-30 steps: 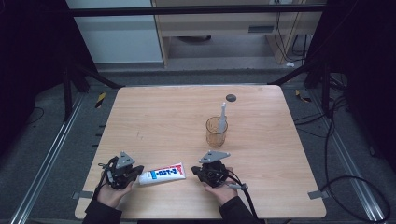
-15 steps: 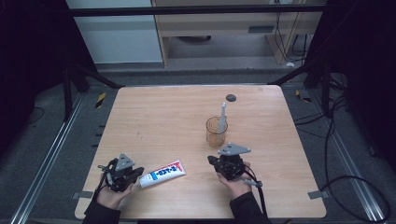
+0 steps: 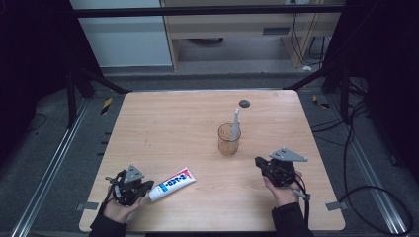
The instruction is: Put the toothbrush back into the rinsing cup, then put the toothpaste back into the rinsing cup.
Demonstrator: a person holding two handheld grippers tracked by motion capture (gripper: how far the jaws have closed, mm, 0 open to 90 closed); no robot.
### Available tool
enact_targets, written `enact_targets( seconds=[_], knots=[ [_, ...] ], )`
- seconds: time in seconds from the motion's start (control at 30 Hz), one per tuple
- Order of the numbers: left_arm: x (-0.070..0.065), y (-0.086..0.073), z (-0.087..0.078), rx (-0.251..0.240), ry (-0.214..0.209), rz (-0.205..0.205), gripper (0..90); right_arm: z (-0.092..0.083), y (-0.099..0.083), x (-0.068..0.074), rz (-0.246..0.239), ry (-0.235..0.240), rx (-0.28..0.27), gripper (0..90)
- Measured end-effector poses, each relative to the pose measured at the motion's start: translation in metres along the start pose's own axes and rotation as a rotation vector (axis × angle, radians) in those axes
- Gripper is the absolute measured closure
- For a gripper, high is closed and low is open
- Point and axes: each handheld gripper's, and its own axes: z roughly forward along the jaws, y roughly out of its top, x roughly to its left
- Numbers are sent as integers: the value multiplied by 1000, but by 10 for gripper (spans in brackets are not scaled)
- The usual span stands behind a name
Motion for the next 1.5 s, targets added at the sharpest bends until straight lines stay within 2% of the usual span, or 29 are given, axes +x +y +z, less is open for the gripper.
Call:
enact_targets(
  seconds=[0.17, 0.33, 0.57, 0.67, 0.87, 1.0, 1.33, 1.5],
  knots=[
    [3, 4, -1, -12, 6, 1, 894, -11, -4, -20, 19, -49, -8, 836],
    [7, 16, -9, -53, 16, 5, 879, -22, -6, -35, 38, -90, -25, 766],
    [0, 34, -11, -62, -2, 41, 821, -29, -14, -54, 47, -156, -34, 543],
    [-3, 44, -9, -58, -20, 56, 762, -28, -16, -59, 59, -164, -37, 459],
    [-12, 64, -1, -46, -52, 103, 665, -25, -17, -60, 45, -177, -31, 374],
    [-16, 71, 4, -15, -73, 136, 598, -22, -18, -60, 46, -175, -18, 352],
    [-22, 75, 12, 50, -89, 199, 472, -16, -21, -61, 23, -172, 5, 318],
    [-24, 74, 20, 105, -101, 220, 438, -14, -22, -60, 16, -164, 15, 312]
  ],
)
